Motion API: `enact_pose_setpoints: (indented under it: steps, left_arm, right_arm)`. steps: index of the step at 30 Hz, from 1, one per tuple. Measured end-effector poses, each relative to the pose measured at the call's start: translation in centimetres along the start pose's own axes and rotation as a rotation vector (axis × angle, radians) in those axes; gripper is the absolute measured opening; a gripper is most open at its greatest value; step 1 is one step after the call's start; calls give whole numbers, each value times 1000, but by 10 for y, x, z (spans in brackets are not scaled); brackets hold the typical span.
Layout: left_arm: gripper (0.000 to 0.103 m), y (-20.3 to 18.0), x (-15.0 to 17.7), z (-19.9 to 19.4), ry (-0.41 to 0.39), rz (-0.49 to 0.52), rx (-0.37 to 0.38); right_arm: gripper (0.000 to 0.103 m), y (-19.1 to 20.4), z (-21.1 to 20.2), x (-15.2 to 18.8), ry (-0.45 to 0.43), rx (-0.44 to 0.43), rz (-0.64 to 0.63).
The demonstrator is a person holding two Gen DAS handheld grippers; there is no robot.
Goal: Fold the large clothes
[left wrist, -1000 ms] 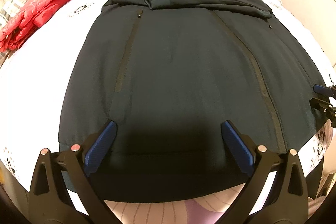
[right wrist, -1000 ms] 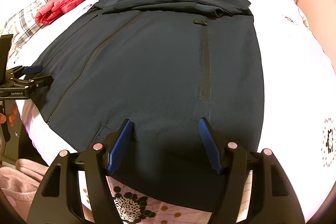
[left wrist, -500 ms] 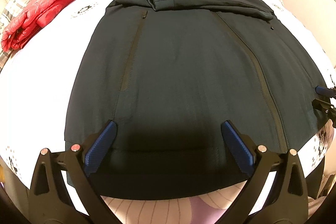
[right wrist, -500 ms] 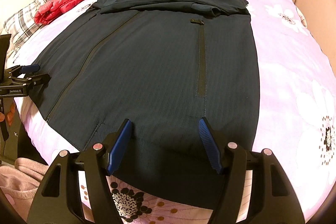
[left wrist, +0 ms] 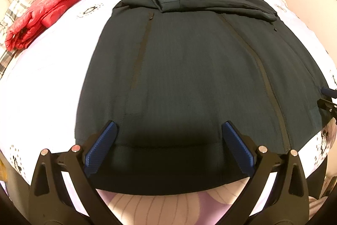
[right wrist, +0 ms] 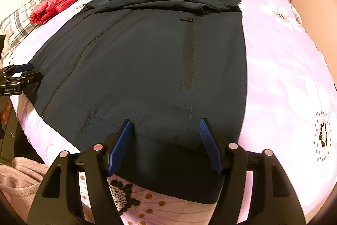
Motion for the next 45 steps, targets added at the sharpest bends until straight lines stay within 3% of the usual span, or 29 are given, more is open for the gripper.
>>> enact_pose_setpoints:
  steps: [9,16,21,25,27,34,37,45]
  left_arm:
    - [101,26,1,-1,10,-47,-34]
    - [101,42,-1,-1,2,-62,-93]
    - [101,71,4,1,28,-175,-108]
    - [101,87,9,1,27,-323,-10]
    - [101,88,8,2,23,-356,39]
    - [101,90,7,7,28,-422,192]
    - [101,97,4,11,27,-463,260]
    - [101,118,-24,52,62,-611,444]
  right_arm:
    - [66,-4,-3,-1,3,17,-1]
    - [66,-24,-10,-8,-12,91,11]
    - [68,-43,-14,-10,-22,138,60]
    - [68,-51,-11,-13,-34,64,165]
    - [70,-53,-5,-13,-25,10,226]
    - [77,-52,8,-8,19,-46,286]
    - [77,-58,7,-8,13,-101,368]
    - [77,-82,30,-23,-4,-195,525]
Point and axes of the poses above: each gripper's, at about its wrist camera, not at the fingertips, and z roughly the way its jaws point, y to its left, x to its underside, the point moved 2 cm from there along z, roughly the way its jaws point, and after that the axes turned 15 degrees about -y, right-handed, at the moved point
